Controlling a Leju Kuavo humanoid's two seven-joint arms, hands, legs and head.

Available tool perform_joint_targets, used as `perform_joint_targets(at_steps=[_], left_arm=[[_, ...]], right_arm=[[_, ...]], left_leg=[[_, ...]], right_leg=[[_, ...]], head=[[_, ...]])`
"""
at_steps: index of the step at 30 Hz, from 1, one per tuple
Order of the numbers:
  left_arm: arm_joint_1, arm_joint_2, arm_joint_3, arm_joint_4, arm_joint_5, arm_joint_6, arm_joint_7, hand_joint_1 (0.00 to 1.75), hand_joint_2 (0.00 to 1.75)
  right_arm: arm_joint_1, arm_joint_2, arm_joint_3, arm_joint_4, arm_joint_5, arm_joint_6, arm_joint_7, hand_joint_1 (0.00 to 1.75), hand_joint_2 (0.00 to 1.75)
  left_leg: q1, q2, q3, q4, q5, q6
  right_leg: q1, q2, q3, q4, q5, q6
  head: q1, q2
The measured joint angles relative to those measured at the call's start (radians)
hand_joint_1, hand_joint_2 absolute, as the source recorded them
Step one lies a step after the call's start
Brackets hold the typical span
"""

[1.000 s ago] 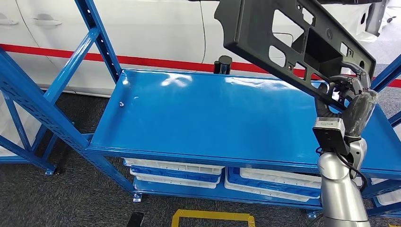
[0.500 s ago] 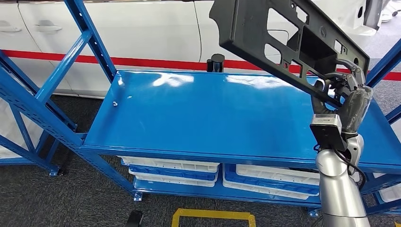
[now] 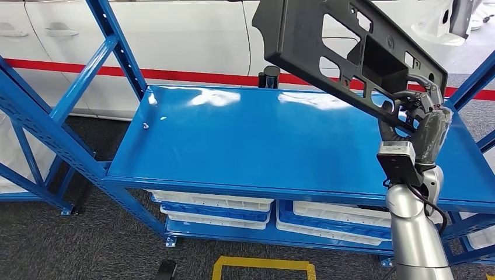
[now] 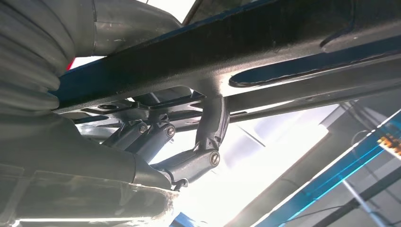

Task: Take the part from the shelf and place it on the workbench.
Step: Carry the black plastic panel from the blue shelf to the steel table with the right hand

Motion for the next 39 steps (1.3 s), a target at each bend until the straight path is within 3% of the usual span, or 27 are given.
perform_joint_targets(at_steps=[2,4,5,6,8,9,10,11,13,14,17,18,19,20,22,24,27,28,30,32,33,34,35,37,39], left_arm=[[0.0,0.0,0.0,0.0,0.002,-0.001,0.0,0.0,0.0],[0.0,0.0,0.0,0.0,0.006,-0.005,0.001,0.0,0.0],[-0.001,0.001,0.0,0.0,0.008,-0.007,0.002,0.0,0.0],[-0.001,0.001,0.001,0.0,0.01,-0.01,0.003,0.0,0.0],[-0.002,0.001,0.003,0.0,0.015,-0.01,0.004,0.0,0.0],[-0.001,0.002,0.004,0.0,0.017,-0.01,0.005,0.0,0.0],[-0.001,0.002,0.006,0.0,0.018,-0.01,0.005,0.0,0.0],[0.0,0.002,0.007,0.0,0.018,-0.01,0.005,0.0,0.0],[0.001,0.003,0.008,0.0,0.018,-0.009,0.005,0.0,0.0],[0.0,0.004,0.008,0.0,0.018,-0.009,0.005,0.0,0.0],[0.001,0.004,0.01,0.0,0.019,-0.009,0.004,0.0,0.0],[0.001,0.004,0.01,0.0,0.02,-0.009,0.004,0.0,0.0],[0.002,0.005,0.011,0.0,0.022,-0.008,0.003,0.0,0.0],[0.002,0.005,0.011,0.0,0.024,-0.008,0.002,0.0,0.0],[0.0,0.005,0.011,0.0,0.026,-0.004,-0.002,0.0,0.0],[-0.002,0.005,0.011,0.0,0.027,0.001,-0.004,0.0,0.0],[-0.002,0.006,0.011,0.0,0.029,0.004,-0.005,0.0,0.0],[-0.002,0.006,0.012,0.0,0.03,0.004,-0.005,0.0,0.0],[-0.004,0.006,0.012,0.0,0.03,0.004,-0.006,0.0,0.0],[-0.004,0.006,0.012,0.0,0.03,0.004,-0.006,0.0,0.0],[-0.003,0.006,0.012,0.0,0.03,0.004,-0.006,0.0,0.0],[-0.003,0.006,0.012,0.0,0.029,0.004,-0.007,0.0,0.0],[-0.002,0.006,0.012,0.0,0.028,0.004,-0.007,0.0,0.0],[-0.003,0.006,0.012,0.0,0.025,0.003,-0.007,0.0,0.0],[-0.003,0.007,0.011,0.0,0.021,0.003,-0.007,0.0,0.0]], right_arm=[[0.0,0.0,0.0,0.0,0.0,0.0,0.0,1.75,1.75],[0.001,0.0,0.001,0.0,0.0,0.0,0.0,1.75,1.75],[0.001,0.0,0.001,0.0,0.0,0.0,0.0,1.75,1.75],[0.002,0.0,0.002,0.002,0.0,0.0,0.0,1.75,1.75],[-0.005,0.0,0.005,0.008,-0.001,0.0,0.0,1.75,1.75],[-0.009,0.001,0.007,0.011,-0.002,0.0,0.0,1.75,1.75],[-0.014,0.002,0.008,0.014,-0.002,0.0,0.0,1.75,1.75],[-0.014,0.002,0.008,0.015,-0.003,0.0,0.0,1.75,1.75],[-0.016,0.004,0.009,0.018,-0.003,0.0,0.0,1.75,1.75],[-0.018,0.005,0.009,0.018,-0.003,0.0,0.0,1.75,1.75],[-0.02,0.008,0.009,0.019,-0.003,0.0,0.0,1.75,1.75],[-0.021,0.01,0.009,0.02,-0.003,0.0,0.0,1.75,1.75],[-0.023,0.011,0.009,0.022,-0.003,0.001,0.0,1.75,1.75],[-0.027,0.013,0.009,0.024,-0.003,0.002,0.001,1.75,1.75],[-0.038,0.016,0.01,0.027,-0.002,0.003,0.003,1.75,1.75],[-0.053,0.019,0.012,0.03,0.0,0.004,0.005,1.75,1.75],[-0.065,0.023,0.017,0.034,0.005,0.004,0.008,1.75,1.75],[-0.066,0.024,0.018,0.035,0.006,0.004,0.009,1.75,1.75],[-0.067,0.024,0.02,0.037,0.007,0.003,0.01,1.75,1.75],[-0.066,0.024,0.022,0.04,0.006,0.003,0.01,1.75,1.75],[-0.064,0.024,0.023,0.042,0.006,0.003,0.01,1.75,1.75],[-0.062,0.024,0.024,0.044,0.006,0.002,0.01,1.75,1.75],[-0.059,0.024,0.025,0.046,0.006,0.002,0.01,1.75,1.75],[-0.057,0.024,0.026,0.047,0.006,0.001,0.01,1.75,1.75],[-0.055,0.024,0.026,0.046,0.006,0.0,0.01,1.75,1.75]], left_leg=[[-0.001,0.0,-0.003,0.001,0.001,0.002],[-0.004,0.0,-0.008,-0.006,0.01,0.014],[-0.005,0.001,-0.014,-0.013,0.019,0.026],[-0.006,0.002,-0.025,-0.018,0.032,0.037],[-0.011,0.002,-0.057,-0.014,0.061,0.035],[-0.013,0.001,-0.071,-0.009,0.072,0.027],[-0.014,0.0,-0.079,-0.005,0.078,0.018],[-0.014,-0.001,-0.082,-0.002,0.078,0.014],[-0.011,-0.001,-0.094,0.017,0.056,0.006],[-0.009,0.0,-0.107,0.049,0.025,0.001],[-0.003,0.0,-0.169,0.232,-0.09,-0.011],[-0.001,0.0,-0.179,0.276,-0.106,-0.013],[0.001,0.001,-0.171,0.285,-0.101,-0.014],[0.002,0.001,-0.143,0.254,-0.081,-0.014],[0.004,0.001,-0.049,0.116,-0.034,-0.01],[0.0,-0.001,0.013,0.014,-0.018,-0.003],[-0.008,-0.002,0.013,-0.01,-0.007,0.016],[-0.008,-0.001,0.008,-0.015,0.002,0.025],[-0.006,0.002,-0.008,-0.023,0.024,0.042],[-0.009,0.003,-0.033,-0.023,0.042,0.049],[-0.01,0.004,-0.045,-0.022,0.051,0.049],[-0.01,0.004,-0.057,-0.022,0.059,0.049],[-0.011,0.004,-0.069,-0.021,0.068,0.047],[-0.01,0.004,-0.088,-0.015,0.081,0.04],[-0.012,0.003,-0.102,-0.008,0.093,0.029]], right_leg=[[-0.001,0.0,0.0,-0.001,0.002,0.003],[-0.002,-0.001,-0.003,-0.005,0.009,0.017],[-0.003,-0.001,-0.02,0.031,-0.014,0.018],[-0.004,-0.002,-0.045,0.102,-0.049,0.022],[-0.001,0.003,-0.004,0.102,-0.088,0.027],[0.002,0.005,0.031,0.066,-0.082,0.033],[0.002,0.006,0.073,-0.007,-0.062,0.032],[-0.003,0.006,0.069,-0.007,-0.059,0.026],[-0.012,0.004,0.061,-0.008,-0.05,0.011],[-0.013,0.003,0.055,-0.008,-0.045,0.003],[-0.007,-0.001,0.033,-0.007,-0.028,-0.015],[-0.006,-0.002,0.025,-0.007,-0.022,-0.017],[-0.005,-0.002,0.018,-0.006,-0.017,-0.015],[-0.005,-0.002,0.012,-0.005,-0.012,-0.013],[-0.005,-0.002,0.004,-0.003,-0.004,-0.006],[-0.002,-0.002,-0.002,-0.002,0.005,0.006],[-0.004,-0.004,-0.011,-0.004,0.02,0.032],[-0.005,-0.004,-0.019,0.003,0.013,0.035],[-0.005,-0.005,-0.051,0.071,-0.042,0.027],[-0.004,-0.003,-0.093,0.201,-0.118,0.018],[-0.003,-0.003,-0.105,0.256,-0.139,0.02],[-0.004,-0.003,-0.102,0.281,-0.143,0.027],[-0.004,-0.003,-0.081,0.269,-0.132,0.037],[-0.006,-0.004,0.007,0.145,-0.095,0.054],[0.0,-0.001,0.086,0.019,-0.087,0.052]], head=[[0.001,0.0],[0.001,0.0],[0.001,0.0],[0.002,0.0],[0.004,0.0],[0.004,0.0],[0.003,0.0],[0.003,0.0],[0.001,0.0],[0.0,0.0],[-0.001,0.0],[-0.001,0.0],[-0.001,0.0],[-0.001,0.0],[-0.002,0.0],[-0.001,0.0],[0.0,0.0],[0.0,0.0],[0.003,0.0],[0.007,0.0],[0.007,0.0],[0.006,0.0],[0.007,0.0],[0.007,0.0],[0.006,0.0]])
